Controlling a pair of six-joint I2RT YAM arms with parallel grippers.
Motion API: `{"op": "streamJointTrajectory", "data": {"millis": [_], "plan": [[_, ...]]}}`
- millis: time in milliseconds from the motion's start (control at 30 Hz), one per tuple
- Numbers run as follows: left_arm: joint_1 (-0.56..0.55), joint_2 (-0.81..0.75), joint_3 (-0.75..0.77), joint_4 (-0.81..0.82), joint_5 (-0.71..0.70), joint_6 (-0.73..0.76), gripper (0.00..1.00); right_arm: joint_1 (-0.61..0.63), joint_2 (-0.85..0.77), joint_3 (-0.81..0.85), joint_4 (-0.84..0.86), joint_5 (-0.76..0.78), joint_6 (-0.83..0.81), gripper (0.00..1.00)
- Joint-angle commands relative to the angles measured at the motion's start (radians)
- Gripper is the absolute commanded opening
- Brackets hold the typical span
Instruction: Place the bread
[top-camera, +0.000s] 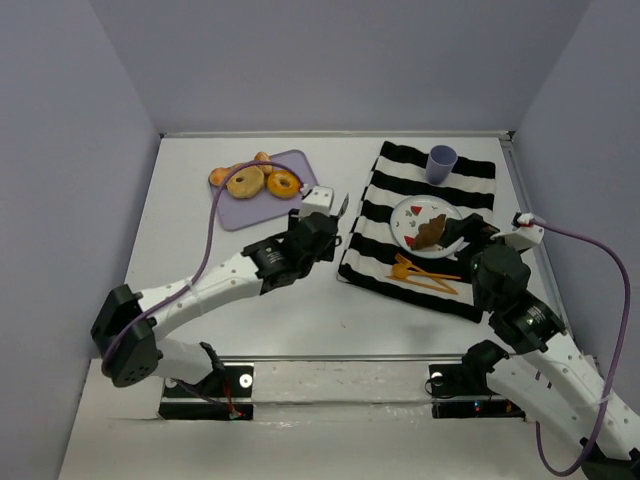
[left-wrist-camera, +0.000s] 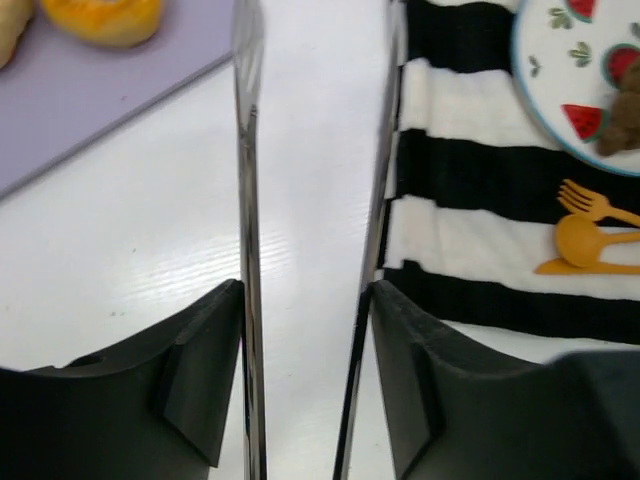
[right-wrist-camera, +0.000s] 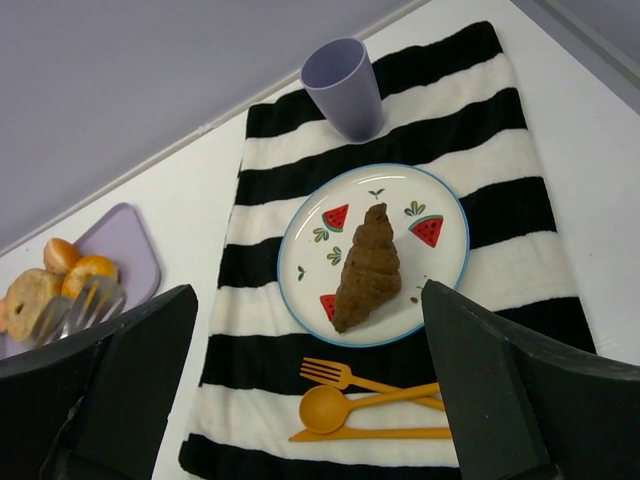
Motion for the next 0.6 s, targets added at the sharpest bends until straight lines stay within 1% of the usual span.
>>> {"op": "streamJointTrajectory", "data": {"millis": [0, 33, 167, 333, 367, 433, 500, 567], "plan": [[0.012, -0.133, -0.236, 0.028, -0.063, -0.188, 0.64, 0.007, 0.021, 0.017, 0.039, 0.033, 0.017, 1.00], [0.015, -0.162, -0.307, 0.033, -0.056, -0.213, 0.66, 0.007, 0.024, 0.017, 0.039, 0.033, 0.017, 1.00], [0.036, -0.161, -0.407, 0.077, -0.037, -0.273, 0.66, 0.007, 0.042, 0.022, 0.041, 0.027, 0.023, 1.00], [0.064, -0.078, -0.422, 0.099, -0.048, -0.298, 0.70, 0.007, 0.054, 0.025, 0.039, 0.019, 0.023, 1.00], [0.072, -0.064, -0.421, 0.101, -0.057, -0.302, 0.82, 0.007, 0.056, 0.025, 0.039, 0.013, 0.021, 1.00], [0.107, -0.018, -0.401, 0.093, -0.060, -0.307, 0.99, 0.007, 0.059, 0.027, 0.041, 0.007, 0.017, 1.00], [0.131, -0.015, -0.378, 0.073, -0.060, -0.309, 0.99, 0.007, 0.062, 0.028, 0.039, 0.001, 0.009, 1.00], [0.132, -0.035, -0.346, 0.049, -0.065, -0.304, 0.99, 0.007, 0.067, 0.034, 0.039, -0.008, 0.001, 1.00]]}}
